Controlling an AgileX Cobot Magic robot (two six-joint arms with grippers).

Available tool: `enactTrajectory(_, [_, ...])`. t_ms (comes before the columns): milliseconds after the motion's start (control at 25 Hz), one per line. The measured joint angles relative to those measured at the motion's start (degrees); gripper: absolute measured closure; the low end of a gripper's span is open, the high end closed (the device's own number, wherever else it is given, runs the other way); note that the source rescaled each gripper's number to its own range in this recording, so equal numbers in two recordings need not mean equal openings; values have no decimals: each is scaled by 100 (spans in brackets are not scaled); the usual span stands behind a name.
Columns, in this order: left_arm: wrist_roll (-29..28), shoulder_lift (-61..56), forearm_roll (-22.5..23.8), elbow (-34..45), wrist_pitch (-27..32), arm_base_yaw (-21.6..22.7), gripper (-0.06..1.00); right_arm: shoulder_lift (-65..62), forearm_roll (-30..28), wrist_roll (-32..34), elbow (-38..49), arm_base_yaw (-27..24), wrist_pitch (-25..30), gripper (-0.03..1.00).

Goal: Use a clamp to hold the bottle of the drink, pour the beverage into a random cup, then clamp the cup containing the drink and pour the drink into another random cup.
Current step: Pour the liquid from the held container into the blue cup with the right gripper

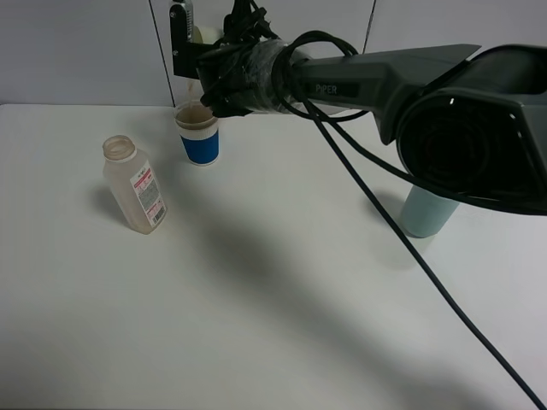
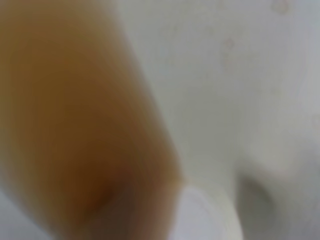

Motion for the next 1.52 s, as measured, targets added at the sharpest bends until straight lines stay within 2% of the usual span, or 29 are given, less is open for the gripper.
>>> enactTrajectory(840, [0, 0, 0, 0, 0, 0, -5, -10, -279, -430, -11, -5, 0, 94])
enactTrajectory(1400, [0, 0, 0, 0, 0, 0, -5, -10, -567, -446, -11, -5, -5, 94])
enactTrajectory(1520, [0, 0, 0, 0, 0, 0, -5, -17, -593, -687, -11, -5, -5, 94])
